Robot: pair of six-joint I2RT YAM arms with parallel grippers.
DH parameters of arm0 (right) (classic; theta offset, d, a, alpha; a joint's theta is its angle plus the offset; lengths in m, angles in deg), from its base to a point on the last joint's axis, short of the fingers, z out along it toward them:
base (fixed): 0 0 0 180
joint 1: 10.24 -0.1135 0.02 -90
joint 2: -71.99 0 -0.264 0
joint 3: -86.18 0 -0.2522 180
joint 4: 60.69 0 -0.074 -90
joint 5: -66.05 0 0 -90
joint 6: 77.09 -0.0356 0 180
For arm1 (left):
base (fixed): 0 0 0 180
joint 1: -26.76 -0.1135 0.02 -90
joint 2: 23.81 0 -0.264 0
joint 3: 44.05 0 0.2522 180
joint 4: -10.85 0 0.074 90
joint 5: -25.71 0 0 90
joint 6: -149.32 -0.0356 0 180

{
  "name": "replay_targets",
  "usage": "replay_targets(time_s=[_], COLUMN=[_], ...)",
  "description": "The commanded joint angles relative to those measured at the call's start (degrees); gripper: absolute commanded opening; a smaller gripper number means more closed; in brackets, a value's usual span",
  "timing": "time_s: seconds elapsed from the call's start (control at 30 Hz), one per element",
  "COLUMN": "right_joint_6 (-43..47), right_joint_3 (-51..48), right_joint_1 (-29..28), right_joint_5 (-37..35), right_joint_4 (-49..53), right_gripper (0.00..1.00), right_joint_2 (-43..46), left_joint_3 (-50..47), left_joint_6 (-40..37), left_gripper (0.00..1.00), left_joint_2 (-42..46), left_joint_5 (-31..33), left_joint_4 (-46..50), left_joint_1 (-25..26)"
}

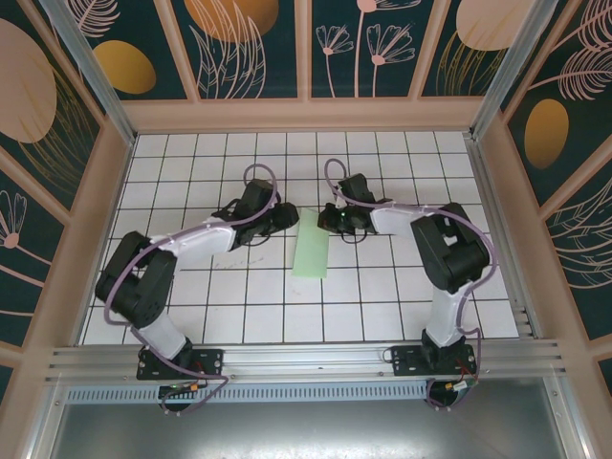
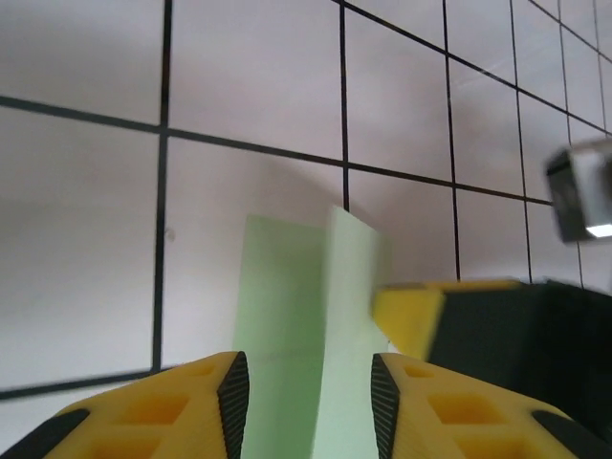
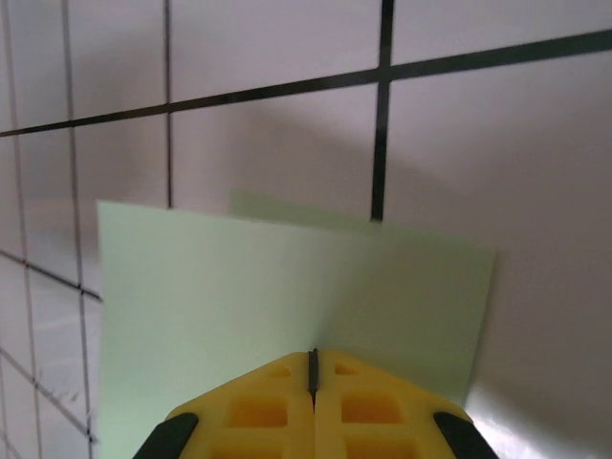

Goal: Fold a paper plane with a square sheet of paper (pick it up from the middle)
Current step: Fold the square sheet of paper in half at the center of the table.

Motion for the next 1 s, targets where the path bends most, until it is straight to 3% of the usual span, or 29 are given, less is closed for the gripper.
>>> replay_targets(time_s=[0.0, 0.23, 0.43, 0.57, 0.7, 0.97], right_joint_6=[-0.9, -7.8, -14.6, -13.3, -11.0, -10.0], right_joint_3=[2.4, -1.0, -7.1, -10.2, -13.7, -17.7], right_joint_1=[-0.3, -3.4, -7.6, -7.5, -7.6, -7.8], right_joint_5=[-2.0, -6.6, -7.4, -8.0, -3.5, -0.7], right_joint_4=[3.7, 4.5, 0.0, -3.0, -6.8, -8.1], right_gripper=[0.0, 0.0, 0.0, 0.0, 0.0, 0.0], right_joint_2=[-2.9, -1.5, 4.8, 10.9, 14.7, 15.0], left_joint_3=[-4.7, -11.8, -19.1, -20.8, -21.1, -18.5], left_joint_6=[4.9, 8.4, 11.3, 11.3, 11.4, 10.9], left_gripper=[0.39, 0.3, 0.21, 0.11, 0.03, 0.0], left_joint_2=[3.5, 8.4, 9.8, 8.0, 6.8, 3.7], left_joint_5=[-1.0, -8.2, -12.6, -14.0, -13.7, -13.5], left_joint_4=[-3.7, -10.1, -15.9, -16.8, -17.1, -15.1], left_joint_1=[-0.2, 0.2, 2.8, 5.7, 8.5, 11.8])
